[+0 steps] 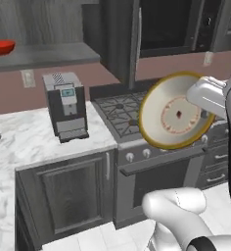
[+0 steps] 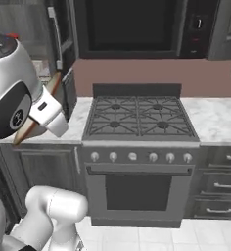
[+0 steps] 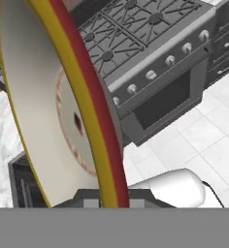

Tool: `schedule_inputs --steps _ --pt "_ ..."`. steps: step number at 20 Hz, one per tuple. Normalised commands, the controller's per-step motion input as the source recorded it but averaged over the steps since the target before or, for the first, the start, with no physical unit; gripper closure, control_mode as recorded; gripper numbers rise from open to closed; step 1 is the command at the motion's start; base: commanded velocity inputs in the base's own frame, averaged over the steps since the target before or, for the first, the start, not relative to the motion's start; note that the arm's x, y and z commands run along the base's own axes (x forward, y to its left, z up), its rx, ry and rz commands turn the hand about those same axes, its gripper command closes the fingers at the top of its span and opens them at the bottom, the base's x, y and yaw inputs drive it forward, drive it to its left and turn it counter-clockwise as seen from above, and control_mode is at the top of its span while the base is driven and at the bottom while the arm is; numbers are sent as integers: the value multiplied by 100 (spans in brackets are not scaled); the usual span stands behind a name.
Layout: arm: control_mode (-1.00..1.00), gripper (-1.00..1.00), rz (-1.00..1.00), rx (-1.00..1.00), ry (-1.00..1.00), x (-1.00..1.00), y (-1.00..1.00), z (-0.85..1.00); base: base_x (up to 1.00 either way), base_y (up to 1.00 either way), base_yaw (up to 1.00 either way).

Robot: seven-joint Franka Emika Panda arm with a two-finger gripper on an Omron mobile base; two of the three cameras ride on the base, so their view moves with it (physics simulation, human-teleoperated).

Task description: Take the smaller bowl and place it next to the appetizer plate on the dining counter , and place the larger bowl next to the plate with cooked food.

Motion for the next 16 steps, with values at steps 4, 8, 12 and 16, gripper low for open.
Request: schedule_inputs --steps 4,8,12,16 --pt "100 100 0 0 0 0 0 0 -9 -61 -47" --pt "100 100 0 0 0 0 0 0 -49 -65 -52" --pt "100 100 0 0 0 0 0 0 -79 -54 -51" --pt "100 100 0 0 0 0 0 0 -82 -37 -54"
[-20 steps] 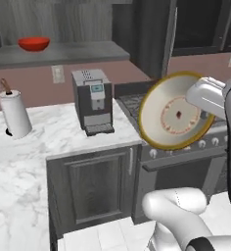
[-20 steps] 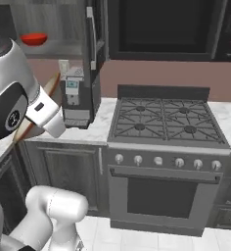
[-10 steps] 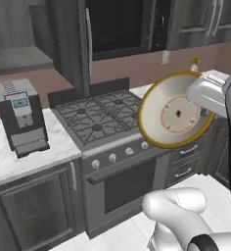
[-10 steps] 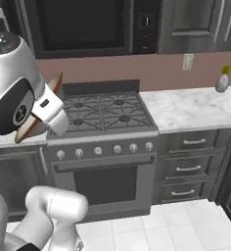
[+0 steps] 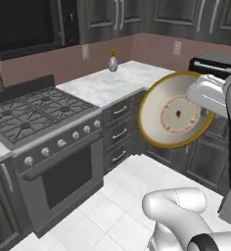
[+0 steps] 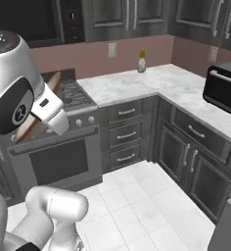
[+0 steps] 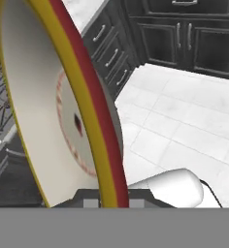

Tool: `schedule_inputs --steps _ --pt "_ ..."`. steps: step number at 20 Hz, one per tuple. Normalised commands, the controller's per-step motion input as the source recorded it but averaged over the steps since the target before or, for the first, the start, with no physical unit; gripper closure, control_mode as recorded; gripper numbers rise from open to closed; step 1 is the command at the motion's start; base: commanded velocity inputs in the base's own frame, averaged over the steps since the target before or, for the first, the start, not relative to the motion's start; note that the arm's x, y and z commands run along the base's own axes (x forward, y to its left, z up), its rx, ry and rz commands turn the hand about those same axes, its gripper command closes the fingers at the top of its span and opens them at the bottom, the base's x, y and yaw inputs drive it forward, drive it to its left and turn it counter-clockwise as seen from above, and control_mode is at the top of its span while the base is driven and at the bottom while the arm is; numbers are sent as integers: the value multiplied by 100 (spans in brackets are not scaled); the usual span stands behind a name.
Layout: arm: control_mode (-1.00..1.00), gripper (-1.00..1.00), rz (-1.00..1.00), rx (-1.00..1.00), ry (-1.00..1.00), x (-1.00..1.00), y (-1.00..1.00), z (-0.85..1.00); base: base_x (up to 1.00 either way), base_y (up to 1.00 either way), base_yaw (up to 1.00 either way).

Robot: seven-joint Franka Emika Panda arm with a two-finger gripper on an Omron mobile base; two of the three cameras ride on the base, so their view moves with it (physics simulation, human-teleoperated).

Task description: Take the smaller bowl and place it next to the appetizer plate on the dining counter , and place the larger bowl next to the plate with cooked food.

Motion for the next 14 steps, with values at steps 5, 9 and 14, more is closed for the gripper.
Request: schedule_inputs --steps 5,9,14 --pt "100 100 0 0 0 0 0 0 -65 -3 -60" --pt "100 100 0 0 0 0 0 0 -23 4 -61" --pt "100 100 0 0 0 0 0 0 -20 1 -62"
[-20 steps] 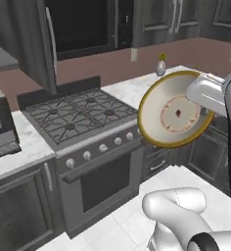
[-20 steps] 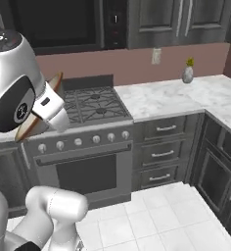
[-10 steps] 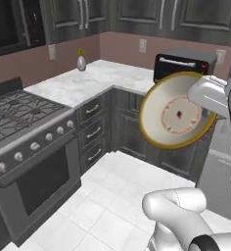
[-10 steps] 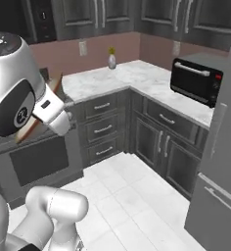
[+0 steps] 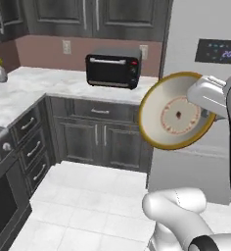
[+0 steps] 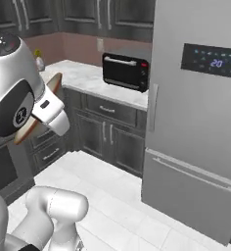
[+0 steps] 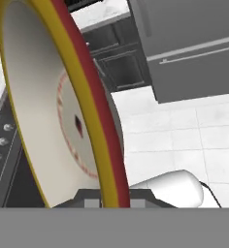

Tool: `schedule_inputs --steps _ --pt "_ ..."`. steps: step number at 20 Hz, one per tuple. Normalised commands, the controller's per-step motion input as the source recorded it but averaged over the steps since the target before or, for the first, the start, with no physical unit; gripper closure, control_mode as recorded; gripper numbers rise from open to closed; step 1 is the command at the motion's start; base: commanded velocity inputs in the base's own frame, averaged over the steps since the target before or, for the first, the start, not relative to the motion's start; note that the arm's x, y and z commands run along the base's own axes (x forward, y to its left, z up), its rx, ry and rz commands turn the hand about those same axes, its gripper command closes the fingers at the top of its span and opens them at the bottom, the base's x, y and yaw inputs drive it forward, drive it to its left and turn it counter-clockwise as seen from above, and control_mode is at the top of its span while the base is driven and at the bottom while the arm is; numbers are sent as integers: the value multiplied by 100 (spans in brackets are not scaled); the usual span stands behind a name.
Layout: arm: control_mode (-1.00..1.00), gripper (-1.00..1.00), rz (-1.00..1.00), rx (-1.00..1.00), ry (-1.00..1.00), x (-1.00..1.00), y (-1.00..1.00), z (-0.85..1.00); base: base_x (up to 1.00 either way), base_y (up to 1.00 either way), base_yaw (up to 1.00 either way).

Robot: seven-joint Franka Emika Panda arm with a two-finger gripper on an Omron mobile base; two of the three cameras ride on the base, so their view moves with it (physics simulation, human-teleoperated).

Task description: Take the smaller bowl and place it next to the appetizer plate on the dining counter , and place the larger bowl next to the plate with cooked food.

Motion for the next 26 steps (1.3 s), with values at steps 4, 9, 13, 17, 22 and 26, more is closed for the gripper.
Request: schedule_inputs --steps 4,9,13,17,22,26 --pt "100 100 0 0 0 0 0 0 -18 0 -67" --pt "100 100 0 0 0 0 0 0 -31 3 -69" --pt "100 100 0 0 0 0 0 0 -22 5 -69" --pt "100 100 0 0 0 0 0 0 -4 1 -66" --pt "100 100 0 0 0 0 0 0 -1 0 -62" --pt "100 100 0 0 0 0 0 0 -7 0 -61"
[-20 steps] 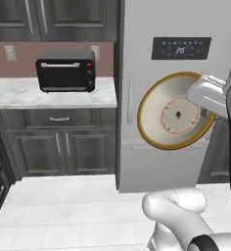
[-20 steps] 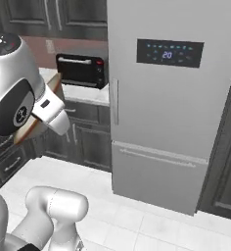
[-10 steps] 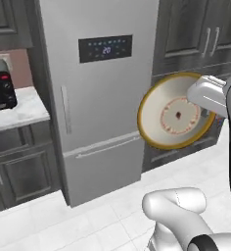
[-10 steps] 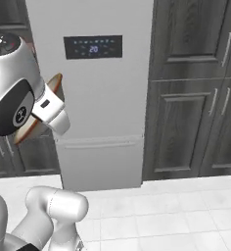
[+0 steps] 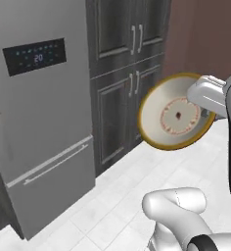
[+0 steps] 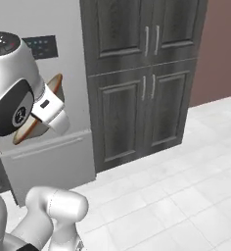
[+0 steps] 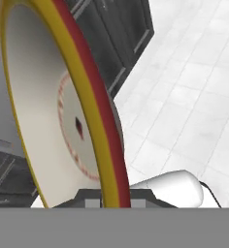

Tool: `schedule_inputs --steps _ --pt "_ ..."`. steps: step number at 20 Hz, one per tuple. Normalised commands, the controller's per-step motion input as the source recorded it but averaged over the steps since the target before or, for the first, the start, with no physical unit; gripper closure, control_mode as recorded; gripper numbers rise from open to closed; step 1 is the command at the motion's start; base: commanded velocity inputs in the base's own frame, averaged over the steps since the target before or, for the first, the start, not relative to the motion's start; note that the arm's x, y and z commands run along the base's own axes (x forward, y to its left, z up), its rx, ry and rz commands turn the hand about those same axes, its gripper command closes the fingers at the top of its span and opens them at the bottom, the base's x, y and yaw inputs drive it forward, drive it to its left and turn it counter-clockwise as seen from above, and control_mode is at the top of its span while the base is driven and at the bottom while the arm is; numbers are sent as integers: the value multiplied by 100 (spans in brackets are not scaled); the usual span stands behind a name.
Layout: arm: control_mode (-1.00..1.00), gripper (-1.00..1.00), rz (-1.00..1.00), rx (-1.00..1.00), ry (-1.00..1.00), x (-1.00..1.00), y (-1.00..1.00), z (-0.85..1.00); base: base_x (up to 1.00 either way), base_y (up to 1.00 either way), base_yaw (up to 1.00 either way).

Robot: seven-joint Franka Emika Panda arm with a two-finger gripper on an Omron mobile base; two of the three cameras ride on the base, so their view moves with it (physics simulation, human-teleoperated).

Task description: Take the smaller bowl and place it next to the appetizer plate on the dining counter , and place the larger bowl next to the plate with cooked food.

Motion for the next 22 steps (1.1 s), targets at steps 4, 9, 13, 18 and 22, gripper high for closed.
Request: schedule_inputs --steps 4,9,13,18,22 --pt "100 100 0 0 0 0 0 0 -1 0 -60" --pt "100 100 0 0 0 0 0 0 0 0 -61" --pt "100 100 0 0 0 0 0 0 0 0 -62" --pt "100 100 0 0 0 0 0 0 19 0 -58" --pt "100 100 0 0 0 0 0 0 73 12 -47"
